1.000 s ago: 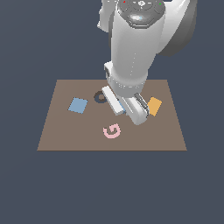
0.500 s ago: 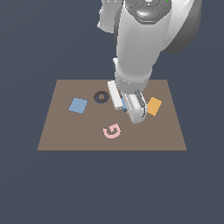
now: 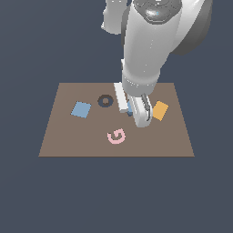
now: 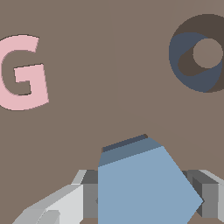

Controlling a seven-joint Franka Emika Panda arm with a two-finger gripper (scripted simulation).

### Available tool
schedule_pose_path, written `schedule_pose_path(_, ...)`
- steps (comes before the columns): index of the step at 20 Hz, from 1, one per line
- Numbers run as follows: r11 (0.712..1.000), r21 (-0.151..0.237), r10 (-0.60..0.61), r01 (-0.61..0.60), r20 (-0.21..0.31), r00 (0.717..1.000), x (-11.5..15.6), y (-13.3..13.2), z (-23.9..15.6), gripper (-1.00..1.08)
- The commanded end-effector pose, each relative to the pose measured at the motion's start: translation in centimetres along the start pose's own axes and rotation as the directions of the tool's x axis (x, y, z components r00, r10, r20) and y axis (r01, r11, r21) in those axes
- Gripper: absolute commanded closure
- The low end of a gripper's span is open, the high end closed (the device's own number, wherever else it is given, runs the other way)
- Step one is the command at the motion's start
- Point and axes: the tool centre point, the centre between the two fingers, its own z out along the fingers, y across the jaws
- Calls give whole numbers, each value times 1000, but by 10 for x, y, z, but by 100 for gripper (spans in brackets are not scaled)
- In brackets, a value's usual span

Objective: Insert a designated object into the corresponding slot on a board.

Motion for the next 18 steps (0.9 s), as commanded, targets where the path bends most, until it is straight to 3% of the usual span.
schedule_pose_path(1,1000,0,0,0,0,1000,0,0,0,108)
schedule_pose_path(8,1000,0,4,-4,0,1000,0,0,10,108)
schedule_pose_path(9,1000,0,4,-4,0,1000,0,0,10,-92)
schedule_pose_path(18,1000,0,4,-4,0,1000,0,0,10,-92)
